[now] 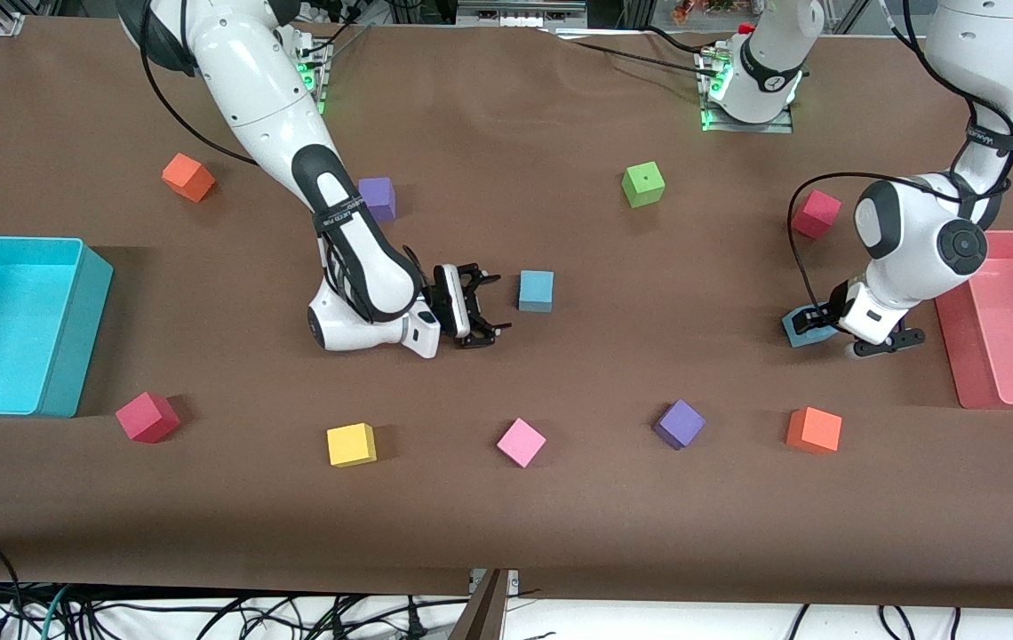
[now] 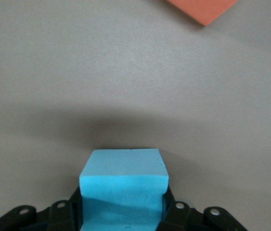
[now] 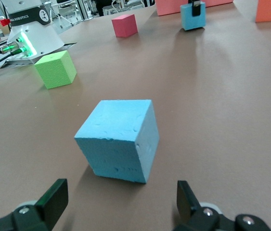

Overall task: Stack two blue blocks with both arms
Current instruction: 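Carry the cube with the left gripper and lower it onto the placed cube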

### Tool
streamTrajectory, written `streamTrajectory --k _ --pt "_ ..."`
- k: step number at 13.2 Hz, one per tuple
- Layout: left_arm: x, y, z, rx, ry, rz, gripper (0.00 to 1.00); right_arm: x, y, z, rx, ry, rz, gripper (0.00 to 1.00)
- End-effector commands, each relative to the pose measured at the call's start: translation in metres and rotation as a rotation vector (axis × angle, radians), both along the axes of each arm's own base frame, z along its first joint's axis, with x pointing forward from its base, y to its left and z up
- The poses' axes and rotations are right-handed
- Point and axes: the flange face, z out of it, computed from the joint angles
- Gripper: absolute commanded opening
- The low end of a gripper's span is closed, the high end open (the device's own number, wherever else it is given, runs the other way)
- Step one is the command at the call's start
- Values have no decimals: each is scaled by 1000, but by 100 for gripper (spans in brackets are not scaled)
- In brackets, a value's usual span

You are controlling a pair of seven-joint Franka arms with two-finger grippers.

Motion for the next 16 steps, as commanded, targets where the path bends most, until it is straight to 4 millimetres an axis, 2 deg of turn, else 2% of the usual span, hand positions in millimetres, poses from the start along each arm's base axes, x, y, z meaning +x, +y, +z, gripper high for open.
streamTrajectory --k 1,2,3,5,8,10,13,16 --pt "10 -14 50 -30 35 -32 41 -13 3 -6 7 6 3 100" --pt "17 -17 70 -38 62 -38 41 -14 3 -7 6 10 4 100" --pt "26 -29 92 -49 101 -46 42 -15 3 -7 5 10 6 100" --pt "41 -68 134 -60 173 -50 42 -14 3 -7 5 7 4 100" --pt "35 -161 158 -46 229 32 41 -13 6 -4 5 -1 6 100" --pt "28 -227 162 -45 229 74 40 -13 6 -4 5 -3 7 100" --pt "20 -332 150 -48 245 84 38 -10 7 -1 5 -10 2 100" --pt "12 -392 117 -97 211 105 38 -7 9 3 11 -19 1 100"
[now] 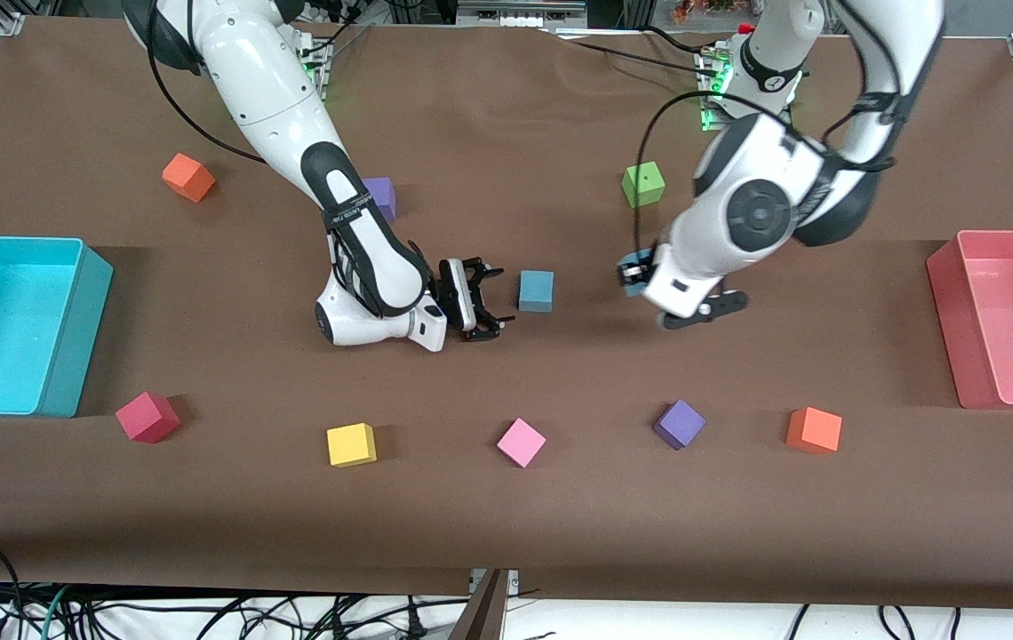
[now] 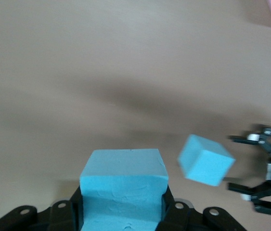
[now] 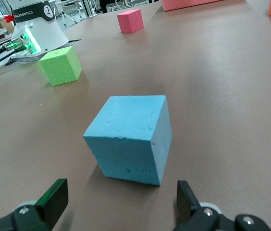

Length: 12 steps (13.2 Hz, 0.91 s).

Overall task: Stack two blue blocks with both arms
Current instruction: 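Carry the cube with the left gripper and lower it onto the placed cube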

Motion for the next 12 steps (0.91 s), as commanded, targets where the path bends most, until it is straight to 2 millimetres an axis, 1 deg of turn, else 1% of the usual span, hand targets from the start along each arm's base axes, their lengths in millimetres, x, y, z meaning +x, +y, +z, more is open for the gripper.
streamTrajectory --k 1,3,5,6,7,8,9,12 --pt "-1 -51 -33 -44 -3 68 38 2 4 8 18 -23 -10 100" --pt "-17 -89 -45 -43 -20 158 38 2 4 8 17 -22 -13 100" --pt "-35 -113 -54 -35 -8 164 38 2 4 8 18 -23 -12 100" --pt "-40 -121 -63 -40 -4 176 38 2 4 8 16 -23 -14 100" --pt "-40 -124 -66 -55 -18 195 38 3 3 8 14 -27 -16 100" --pt "-44 -131 -65 -60 -25 191 38 2 4 7 13 -25 -16 100" --pt "-45 -132 -66 -61 -28 189 38 2 4 8 15 -27 -16 100" --pt "-42 -129 -71 -39 -58 151 38 3 4 7 35 -11 -43 100"
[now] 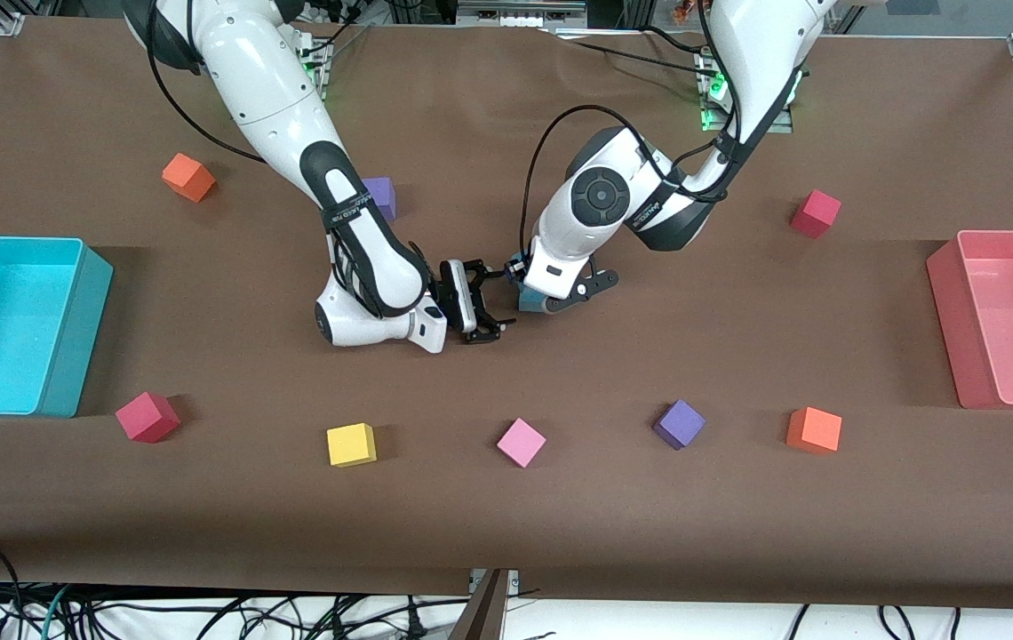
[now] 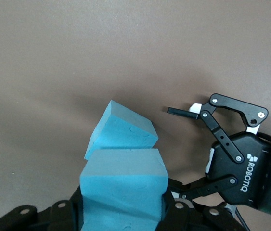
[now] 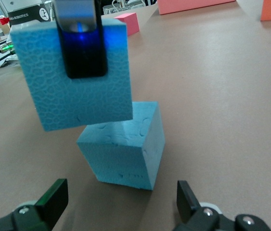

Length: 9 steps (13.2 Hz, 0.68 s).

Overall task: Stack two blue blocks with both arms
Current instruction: 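Carry the cube with the left gripper and lower it onto the placed cube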

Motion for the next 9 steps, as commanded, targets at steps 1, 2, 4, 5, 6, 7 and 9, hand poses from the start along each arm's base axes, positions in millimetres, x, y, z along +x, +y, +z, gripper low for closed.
streamTrajectory --k 1,2,4,5,6,7,9 --pt "4 -4 -3 20 -28 -20 38 0 4 5 36 -3 -29 100" --pt "0 -6 -10 25 -18 -25 38 0 4 6 48 -7 -32 100" --pt "0 -8 -10 42 -40 -46 39 2 1 6 71 -25 -36 100" --pt "0 -7 -11 45 -40 -46 39 1 -1 4 72 -22 -40 100" --pt "1 -6 -11 45 -40 -44 40 1 -1 4 75 -18 -40 100" --pt "3 -5 -10 44 -41 -41 41 1 -2 4 77 -25 -38 100" --pt "5 -3 -9 43 -44 -37 41 1 -2 3 81 -25 -33 100"
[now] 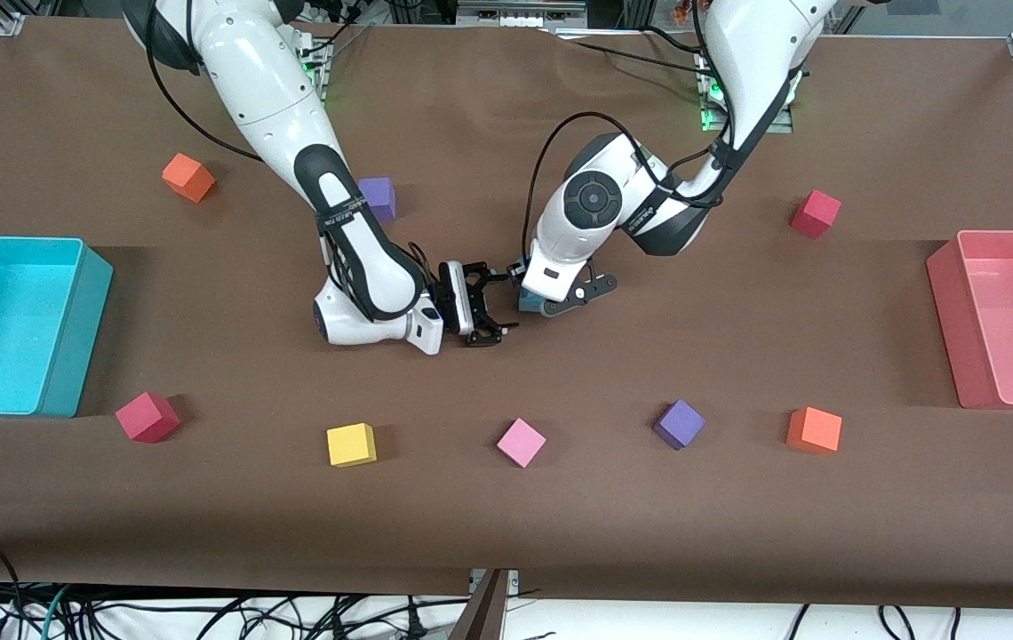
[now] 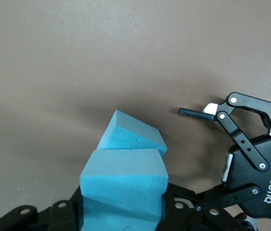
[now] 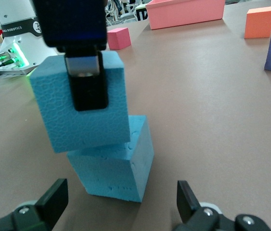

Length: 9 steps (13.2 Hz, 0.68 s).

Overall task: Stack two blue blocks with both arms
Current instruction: 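Open the left gripper to release the cube on top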

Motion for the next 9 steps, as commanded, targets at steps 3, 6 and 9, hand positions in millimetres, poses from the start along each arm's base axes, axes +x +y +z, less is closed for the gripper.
streamTrajectory --k 3,6,9 --pt "5 -5 4 6 -22 -2 47 -2 -2 1 32 -3 0 100" --pt "8 -1 4 5 -18 9 100 -2 -3 1 32 -1 0 100" --pt "8 -1 6 1 -15 14 100 -2 -3 1 32 -3 1 100"
